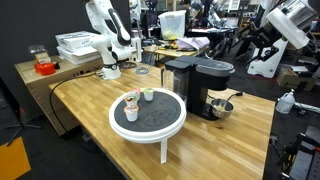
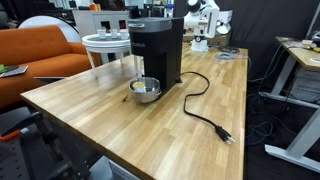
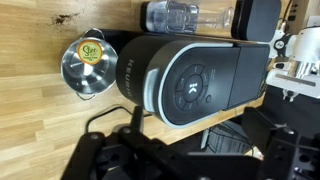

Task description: Lift the lid of the coffee maker

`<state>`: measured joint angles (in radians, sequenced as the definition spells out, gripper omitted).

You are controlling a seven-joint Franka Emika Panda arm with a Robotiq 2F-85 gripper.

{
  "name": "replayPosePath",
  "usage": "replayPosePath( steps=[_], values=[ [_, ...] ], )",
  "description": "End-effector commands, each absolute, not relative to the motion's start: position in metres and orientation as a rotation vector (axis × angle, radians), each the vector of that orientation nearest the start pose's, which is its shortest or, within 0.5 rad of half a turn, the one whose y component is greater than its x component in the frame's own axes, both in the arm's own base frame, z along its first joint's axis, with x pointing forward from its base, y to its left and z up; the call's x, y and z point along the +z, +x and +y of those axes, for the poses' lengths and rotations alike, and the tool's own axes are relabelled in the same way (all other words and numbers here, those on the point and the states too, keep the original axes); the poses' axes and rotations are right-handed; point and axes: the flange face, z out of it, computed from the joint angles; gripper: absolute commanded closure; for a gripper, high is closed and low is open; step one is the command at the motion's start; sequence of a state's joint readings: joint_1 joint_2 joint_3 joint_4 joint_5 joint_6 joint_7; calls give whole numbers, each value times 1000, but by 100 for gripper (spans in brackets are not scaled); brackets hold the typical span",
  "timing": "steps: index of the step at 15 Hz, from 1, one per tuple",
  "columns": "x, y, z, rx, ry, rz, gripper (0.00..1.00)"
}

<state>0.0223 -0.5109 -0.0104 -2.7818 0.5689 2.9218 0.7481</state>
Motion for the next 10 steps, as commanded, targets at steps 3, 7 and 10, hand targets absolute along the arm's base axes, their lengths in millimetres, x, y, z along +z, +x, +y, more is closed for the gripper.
replayPosePath(
  steps=[3, 7, 10],
  values=[
    [413, 395, -37, -631, -1983, 1599, 0],
    [407, 397, -42, -634, -1957, 1639, 0],
    [402, 396, -44, -612, -1952, 1643, 0]
  ],
)
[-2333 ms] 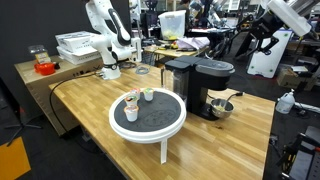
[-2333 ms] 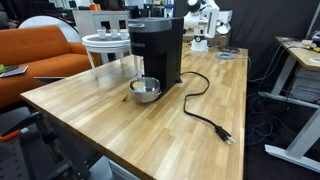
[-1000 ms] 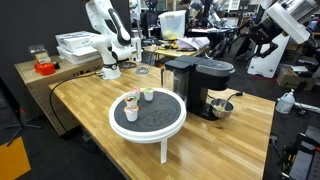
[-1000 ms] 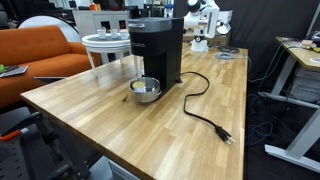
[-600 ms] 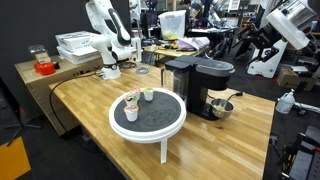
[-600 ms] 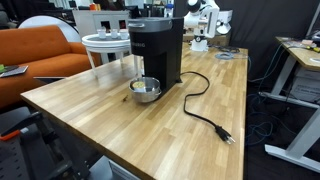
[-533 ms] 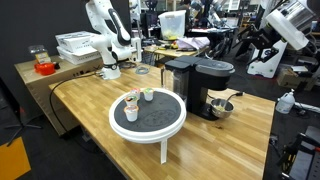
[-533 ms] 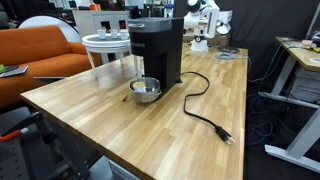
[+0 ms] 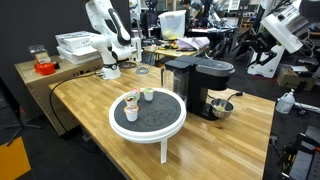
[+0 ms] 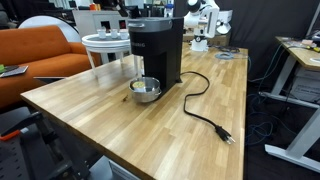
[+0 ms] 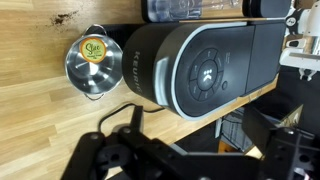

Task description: Lift the lid of the coffee maker

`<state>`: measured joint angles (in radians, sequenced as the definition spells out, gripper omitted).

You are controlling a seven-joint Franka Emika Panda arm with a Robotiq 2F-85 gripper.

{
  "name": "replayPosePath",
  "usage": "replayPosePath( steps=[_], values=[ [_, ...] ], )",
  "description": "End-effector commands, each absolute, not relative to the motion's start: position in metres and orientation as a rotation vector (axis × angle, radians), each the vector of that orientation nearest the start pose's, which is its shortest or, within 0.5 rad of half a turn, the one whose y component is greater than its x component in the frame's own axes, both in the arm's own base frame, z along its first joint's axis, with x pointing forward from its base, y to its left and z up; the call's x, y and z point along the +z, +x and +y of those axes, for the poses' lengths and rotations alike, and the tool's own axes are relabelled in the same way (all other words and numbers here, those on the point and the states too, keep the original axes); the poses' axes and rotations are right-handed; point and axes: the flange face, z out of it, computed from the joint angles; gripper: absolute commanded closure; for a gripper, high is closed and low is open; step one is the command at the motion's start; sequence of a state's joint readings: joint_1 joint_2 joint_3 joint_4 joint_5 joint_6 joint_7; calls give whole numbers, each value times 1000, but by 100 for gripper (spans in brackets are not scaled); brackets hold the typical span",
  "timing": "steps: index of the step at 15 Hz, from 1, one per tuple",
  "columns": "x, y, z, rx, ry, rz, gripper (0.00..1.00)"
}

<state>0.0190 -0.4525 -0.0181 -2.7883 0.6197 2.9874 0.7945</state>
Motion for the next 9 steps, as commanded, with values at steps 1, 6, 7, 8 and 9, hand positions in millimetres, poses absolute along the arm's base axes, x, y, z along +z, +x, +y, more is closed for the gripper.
replayPosePath(
  steps=[1, 6, 7, 8, 9],
  values=[
    [401, 395, -44, -609, -1957, 1640, 8],
    [397, 394, -51, -619, -1990, 1623, 54],
    [394, 394, -55, -630, -2007, 1623, 62],
    [392, 394, -59, -634, -2017, 1625, 68],
    [389, 394, -63, -635, -2026, 1631, 76]
  ],
)
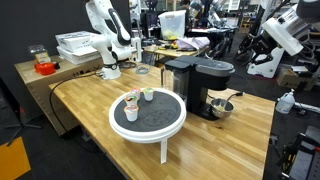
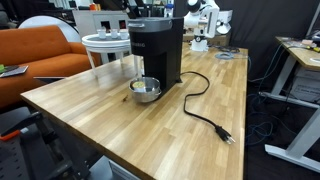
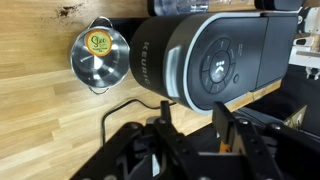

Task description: Lift the lid of the coffee maker

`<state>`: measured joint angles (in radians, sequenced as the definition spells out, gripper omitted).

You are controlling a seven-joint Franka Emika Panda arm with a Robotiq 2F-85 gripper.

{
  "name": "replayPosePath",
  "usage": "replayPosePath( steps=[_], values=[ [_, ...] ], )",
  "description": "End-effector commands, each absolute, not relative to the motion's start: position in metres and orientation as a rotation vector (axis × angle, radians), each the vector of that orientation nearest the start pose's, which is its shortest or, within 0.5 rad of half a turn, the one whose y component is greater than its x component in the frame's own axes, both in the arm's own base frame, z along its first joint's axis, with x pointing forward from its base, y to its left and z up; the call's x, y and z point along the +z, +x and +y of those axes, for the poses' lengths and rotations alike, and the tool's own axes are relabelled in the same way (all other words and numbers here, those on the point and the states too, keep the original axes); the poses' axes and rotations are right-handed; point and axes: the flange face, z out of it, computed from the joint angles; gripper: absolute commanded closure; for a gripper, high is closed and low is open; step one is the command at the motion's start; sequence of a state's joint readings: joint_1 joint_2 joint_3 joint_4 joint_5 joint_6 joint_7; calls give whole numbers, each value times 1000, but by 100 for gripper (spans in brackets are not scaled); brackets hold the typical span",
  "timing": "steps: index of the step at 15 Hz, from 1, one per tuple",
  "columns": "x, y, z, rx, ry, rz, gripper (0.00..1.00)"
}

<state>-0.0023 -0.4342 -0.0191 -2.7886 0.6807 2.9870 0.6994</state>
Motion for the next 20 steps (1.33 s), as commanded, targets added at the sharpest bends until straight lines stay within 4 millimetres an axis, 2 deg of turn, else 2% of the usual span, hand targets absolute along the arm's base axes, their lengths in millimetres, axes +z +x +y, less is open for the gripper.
replayPosePath(
  steps=[1, 4, 14, 20],
  values=[
    [386, 393, -67, -639, -2034, 1634, 82],
    [379, 392, -75, -635, -2063, 1635, 100],
    [363, 394, -61, -596, -2116, 1598, 100],
    [355, 391, -49, -565, -2064, 1628, 100]
  ],
)
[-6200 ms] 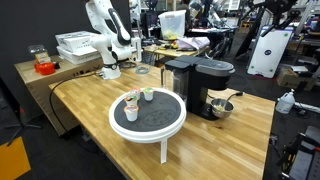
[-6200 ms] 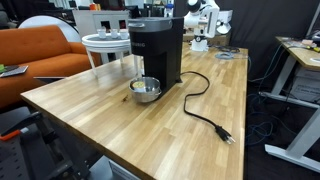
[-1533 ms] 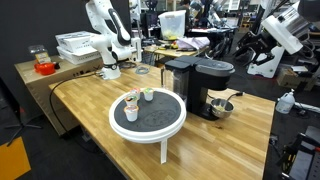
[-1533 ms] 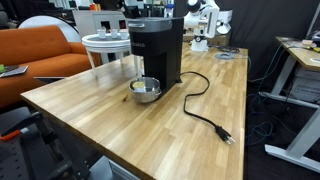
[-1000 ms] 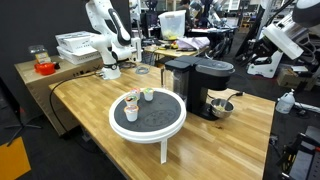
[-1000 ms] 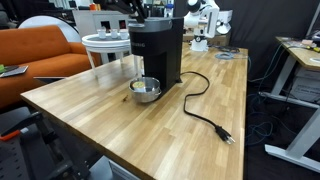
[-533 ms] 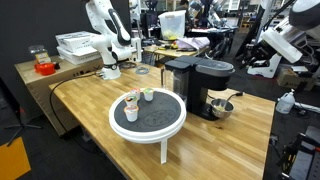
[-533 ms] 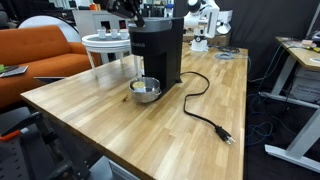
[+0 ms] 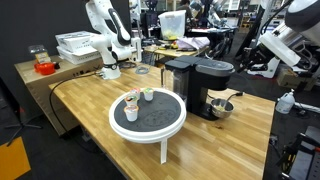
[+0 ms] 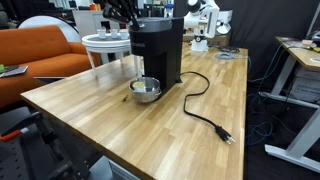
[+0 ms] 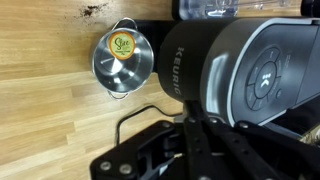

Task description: Lift the lid of the coffee maker

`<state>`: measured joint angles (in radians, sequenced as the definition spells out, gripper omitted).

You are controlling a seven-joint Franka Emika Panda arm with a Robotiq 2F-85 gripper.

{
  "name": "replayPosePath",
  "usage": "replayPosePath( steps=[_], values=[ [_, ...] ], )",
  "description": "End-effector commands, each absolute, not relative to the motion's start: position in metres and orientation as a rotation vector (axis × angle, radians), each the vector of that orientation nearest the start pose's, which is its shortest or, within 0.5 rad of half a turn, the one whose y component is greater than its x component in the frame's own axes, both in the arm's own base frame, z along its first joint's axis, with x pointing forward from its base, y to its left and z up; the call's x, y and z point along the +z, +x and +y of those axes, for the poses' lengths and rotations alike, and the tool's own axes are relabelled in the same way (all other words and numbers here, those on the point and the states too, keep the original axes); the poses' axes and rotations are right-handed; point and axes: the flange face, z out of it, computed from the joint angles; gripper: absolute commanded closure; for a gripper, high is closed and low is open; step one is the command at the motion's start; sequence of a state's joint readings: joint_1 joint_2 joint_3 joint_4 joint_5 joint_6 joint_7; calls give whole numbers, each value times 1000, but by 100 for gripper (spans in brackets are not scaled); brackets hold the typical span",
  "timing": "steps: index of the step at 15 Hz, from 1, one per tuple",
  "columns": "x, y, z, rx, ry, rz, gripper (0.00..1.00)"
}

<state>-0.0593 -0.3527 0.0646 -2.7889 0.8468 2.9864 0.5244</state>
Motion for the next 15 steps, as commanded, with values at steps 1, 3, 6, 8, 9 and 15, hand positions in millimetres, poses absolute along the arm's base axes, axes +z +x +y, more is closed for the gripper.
replayPosePath(
  steps=[1, 3, 6, 8, 9, 15],
  values=[
    [354, 390, -47, -559, -2052, 1634, 100],
    [352, 389, -43, -548, -2036, 1639, 100],
    [347, 386, -37, -532, -2021, 1639, 100],
    [345, 384, -34, -525, -2016, 1637, 100],
    [343, 384, -34, -523, -2016, 1634, 100],
    [349, 384, -36, -565, -2077, 1552, 100]
  ],
)
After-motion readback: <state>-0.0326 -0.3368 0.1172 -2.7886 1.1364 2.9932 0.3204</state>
